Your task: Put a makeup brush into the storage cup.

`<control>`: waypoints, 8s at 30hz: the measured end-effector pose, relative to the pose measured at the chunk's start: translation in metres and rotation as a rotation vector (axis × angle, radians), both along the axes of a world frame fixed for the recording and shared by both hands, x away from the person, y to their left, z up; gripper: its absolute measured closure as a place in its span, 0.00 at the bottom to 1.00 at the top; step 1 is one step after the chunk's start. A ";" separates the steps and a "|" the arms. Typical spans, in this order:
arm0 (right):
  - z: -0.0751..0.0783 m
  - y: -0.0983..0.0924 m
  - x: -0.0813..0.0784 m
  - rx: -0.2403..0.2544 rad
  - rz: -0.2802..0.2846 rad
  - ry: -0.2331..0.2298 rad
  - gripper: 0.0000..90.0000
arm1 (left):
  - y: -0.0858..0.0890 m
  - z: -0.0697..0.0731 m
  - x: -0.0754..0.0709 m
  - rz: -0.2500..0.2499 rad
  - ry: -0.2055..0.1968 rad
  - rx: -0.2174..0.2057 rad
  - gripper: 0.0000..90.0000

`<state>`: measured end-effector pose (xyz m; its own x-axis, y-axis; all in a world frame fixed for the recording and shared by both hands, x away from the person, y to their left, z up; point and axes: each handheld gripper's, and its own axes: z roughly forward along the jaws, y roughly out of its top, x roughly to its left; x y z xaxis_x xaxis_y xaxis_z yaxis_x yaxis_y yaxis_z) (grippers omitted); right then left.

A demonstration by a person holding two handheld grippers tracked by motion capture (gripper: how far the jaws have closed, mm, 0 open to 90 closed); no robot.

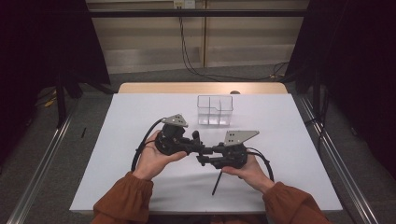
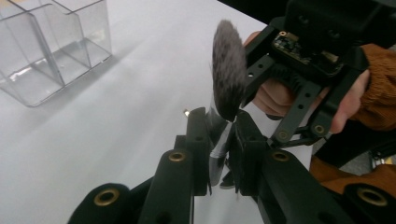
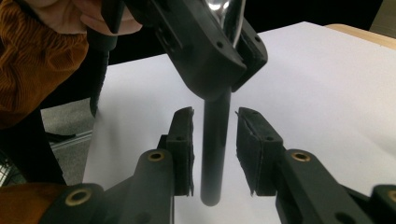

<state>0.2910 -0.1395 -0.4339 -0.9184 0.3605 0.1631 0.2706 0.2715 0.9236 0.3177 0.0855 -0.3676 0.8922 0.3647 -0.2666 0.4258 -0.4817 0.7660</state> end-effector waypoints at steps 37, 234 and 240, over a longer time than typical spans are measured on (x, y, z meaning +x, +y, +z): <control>-0.001 -0.006 0.002 0.008 -0.055 -0.007 0.89 | 0.000 -0.009 0.001 0.044 -0.012 -0.061 0.74; -0.002 -0.087 0.123 0.000 -0.592 -0.036 0.28 | 0.168 -0.067 -0.052 0.530 -0.320 -0.144 0.03; 0.001 -0.092 0.112 0.000 -0.586 -0.042 0.20 | 0.168 -0.067 -0.052 0.533 -0.325 -0.155 0.03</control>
<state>0.4027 -0.2315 -0.4332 -0.5714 0.8102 0.1308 0.3392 0.0879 0.9366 0.2657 0.2533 -0.4345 0.6434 0.7592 -0.0980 0.3105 -0.1418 0.9399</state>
